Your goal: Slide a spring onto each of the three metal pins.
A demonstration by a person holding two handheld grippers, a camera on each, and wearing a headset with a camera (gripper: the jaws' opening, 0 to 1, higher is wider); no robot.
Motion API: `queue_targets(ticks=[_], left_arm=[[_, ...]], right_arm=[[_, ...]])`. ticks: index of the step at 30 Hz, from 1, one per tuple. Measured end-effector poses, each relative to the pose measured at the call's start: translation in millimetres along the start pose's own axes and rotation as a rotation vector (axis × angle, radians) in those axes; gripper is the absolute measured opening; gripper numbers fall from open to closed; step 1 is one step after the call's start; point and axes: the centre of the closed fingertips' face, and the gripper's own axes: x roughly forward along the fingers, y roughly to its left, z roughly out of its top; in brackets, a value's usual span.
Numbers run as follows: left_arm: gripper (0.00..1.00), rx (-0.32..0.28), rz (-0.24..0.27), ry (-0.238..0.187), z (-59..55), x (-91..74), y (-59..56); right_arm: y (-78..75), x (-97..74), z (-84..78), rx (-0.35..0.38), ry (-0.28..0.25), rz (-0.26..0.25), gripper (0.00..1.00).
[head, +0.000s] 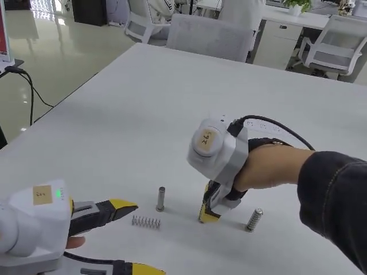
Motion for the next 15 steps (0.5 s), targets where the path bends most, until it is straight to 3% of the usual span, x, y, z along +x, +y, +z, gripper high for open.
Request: queue_targets(ticks=[9, 15], left_arm=[[0.65, 0.003, 0.005, -0.001, 0.6, -1.6, 0.0], [0.65, 0.003, 0.008, -0.001, 0.1, -2.7, 0.6]], right_arm=[[1.6, -4.2, 18.0, -0.031, -0.036, -0.013, 0.20], [7.7, -2.0, 24.9, -0.033, -0.052, 0.004, 0.20]])
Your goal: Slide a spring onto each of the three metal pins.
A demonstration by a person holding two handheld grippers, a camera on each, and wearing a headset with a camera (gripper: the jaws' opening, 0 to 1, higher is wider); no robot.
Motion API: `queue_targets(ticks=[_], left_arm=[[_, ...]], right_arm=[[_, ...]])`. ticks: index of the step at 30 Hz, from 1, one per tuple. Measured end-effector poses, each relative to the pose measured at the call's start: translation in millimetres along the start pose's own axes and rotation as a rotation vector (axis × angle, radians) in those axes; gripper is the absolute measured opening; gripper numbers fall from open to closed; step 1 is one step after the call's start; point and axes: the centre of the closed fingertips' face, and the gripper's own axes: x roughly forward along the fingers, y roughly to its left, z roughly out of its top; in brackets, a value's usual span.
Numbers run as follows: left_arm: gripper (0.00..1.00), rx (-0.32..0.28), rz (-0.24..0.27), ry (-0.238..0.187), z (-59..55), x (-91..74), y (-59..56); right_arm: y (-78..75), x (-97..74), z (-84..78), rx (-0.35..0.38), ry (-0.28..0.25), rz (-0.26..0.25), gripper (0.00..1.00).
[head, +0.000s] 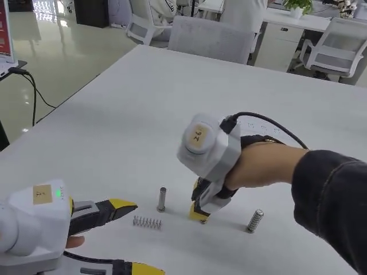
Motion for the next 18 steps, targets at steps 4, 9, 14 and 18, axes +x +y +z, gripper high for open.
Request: queue_targets(ticks=[4, 9, 14, 18], left_arm=[[0.65, -0.002, 0.001, 0.000, -1.3, -1.0, 0.8], [0.65, -0.001, 0.004, -0.001, -1.8, -2.3, 2.3], [0.65, -0.003, 0.007, -0.001, -2.8, -3.8, 3.6], [0.66, -0.005, 0.009, -0.001, -3.6, -5.1, 4.6]], right_arm=[[3.8, 0.4, 7.4, 0.002, -0.017, 0.009, 0.20], [9.0, 3.7, 14.3, -0.005, -0.024, 0.021, 0.19], [14.8, 6.8, 21.7, -0.008, -0.037, 0.038, 0.19], [19.4, 10.7, 28.0, -0.010, -0.048, 0.049, 0.18]])
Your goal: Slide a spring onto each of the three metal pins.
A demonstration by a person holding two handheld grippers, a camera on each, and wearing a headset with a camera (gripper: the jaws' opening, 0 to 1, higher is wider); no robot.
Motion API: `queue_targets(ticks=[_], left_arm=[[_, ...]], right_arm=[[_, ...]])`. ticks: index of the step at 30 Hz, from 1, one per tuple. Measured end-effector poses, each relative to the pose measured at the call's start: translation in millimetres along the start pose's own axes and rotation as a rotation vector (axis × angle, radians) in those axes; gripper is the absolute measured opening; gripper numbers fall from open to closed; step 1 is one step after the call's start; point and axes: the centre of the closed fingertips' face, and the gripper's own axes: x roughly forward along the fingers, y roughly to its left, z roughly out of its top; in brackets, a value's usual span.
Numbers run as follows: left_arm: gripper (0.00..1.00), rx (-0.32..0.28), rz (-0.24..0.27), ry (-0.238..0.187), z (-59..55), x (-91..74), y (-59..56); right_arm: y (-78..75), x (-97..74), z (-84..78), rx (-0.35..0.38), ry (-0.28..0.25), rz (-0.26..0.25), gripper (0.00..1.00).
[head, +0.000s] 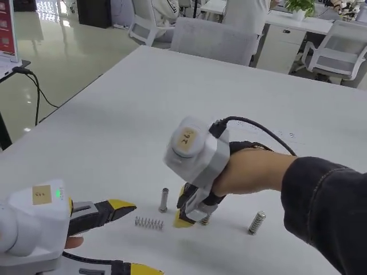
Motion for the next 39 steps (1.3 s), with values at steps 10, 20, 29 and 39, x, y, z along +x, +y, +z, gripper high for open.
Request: queue_targets(ticks=[10, 20, 29, 39], left_arm=[[0.65, -0.004, 0.007, 0.001, -0.9, -2.1, 3.0], [0.65, -0.008, 0.013, 0.005, -3.7, -5.2, 6.0], [0.65, -0.008, 0.013, 0.008, -4.0, -5.7, 6.1], [0.65, -0.009, 0.016, 0.008, -3.5, -6.6, 6.1]], right_arm=[[7.0, 16.4, 12.8, -0.011, -0.026, 0.008, 0.16], [4.5, 29.7, 17.7, -0.002, -0.031, 0.001, 0.14], [5.4, 36.2, 14.8, 0.000, -0.023, -0.003, 0.13], [6.9, 40.7, 13.6, -0.012, -0.014, -0.006, 0.11]])
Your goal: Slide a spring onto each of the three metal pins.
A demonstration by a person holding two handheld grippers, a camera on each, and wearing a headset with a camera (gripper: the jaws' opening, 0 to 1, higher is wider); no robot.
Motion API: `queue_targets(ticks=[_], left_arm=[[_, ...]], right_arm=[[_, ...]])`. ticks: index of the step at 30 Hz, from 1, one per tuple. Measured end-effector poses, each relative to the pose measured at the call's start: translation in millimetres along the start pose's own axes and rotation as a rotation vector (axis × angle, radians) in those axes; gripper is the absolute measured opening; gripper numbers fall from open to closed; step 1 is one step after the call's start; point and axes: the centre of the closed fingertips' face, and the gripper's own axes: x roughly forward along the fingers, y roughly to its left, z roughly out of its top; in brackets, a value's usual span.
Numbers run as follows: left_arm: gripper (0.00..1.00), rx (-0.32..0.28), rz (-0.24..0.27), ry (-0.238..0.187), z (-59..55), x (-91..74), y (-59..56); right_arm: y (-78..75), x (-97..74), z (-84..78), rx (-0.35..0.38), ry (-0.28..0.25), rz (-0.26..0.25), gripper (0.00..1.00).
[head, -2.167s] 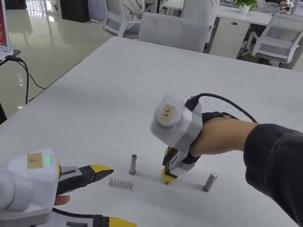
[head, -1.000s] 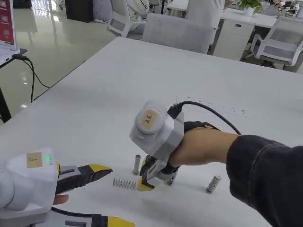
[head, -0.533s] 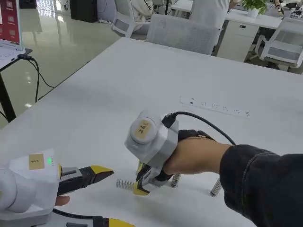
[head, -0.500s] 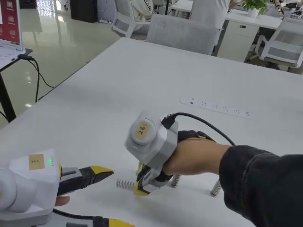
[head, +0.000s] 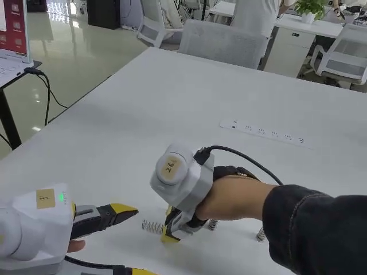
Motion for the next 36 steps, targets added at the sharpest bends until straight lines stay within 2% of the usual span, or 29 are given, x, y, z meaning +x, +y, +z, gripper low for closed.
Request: queue_targets(ticks=[5, 16, 26, 36], left_arm=[[0.65, 0.001, 0.000, 0.002, -0.2, 0.5, -1.1], [0.64, 0.005, 0.002, 0.008, -1.0, 1.4, -1.6], [0.63, 0.018, -0.010, 0.008, 3.0, 4.5, -4.0], [0.61, 0.039, -0.033, 0.008, 10.1, 8.5, -12.3]], right_arm=[[-1.2, 0.3, 1.4, -0.027, -0.002, -0.017, 0.08], [4.3, -10.8, -0.5, -0.004, -0.007, -0.006, 0.07], [13.6, -35.6, -3.5, -0.024, -0.019, -0.003, 0.07], [25.1, -63.4, -13.7, -0.058, -0.009, -0.008, 0.07]])
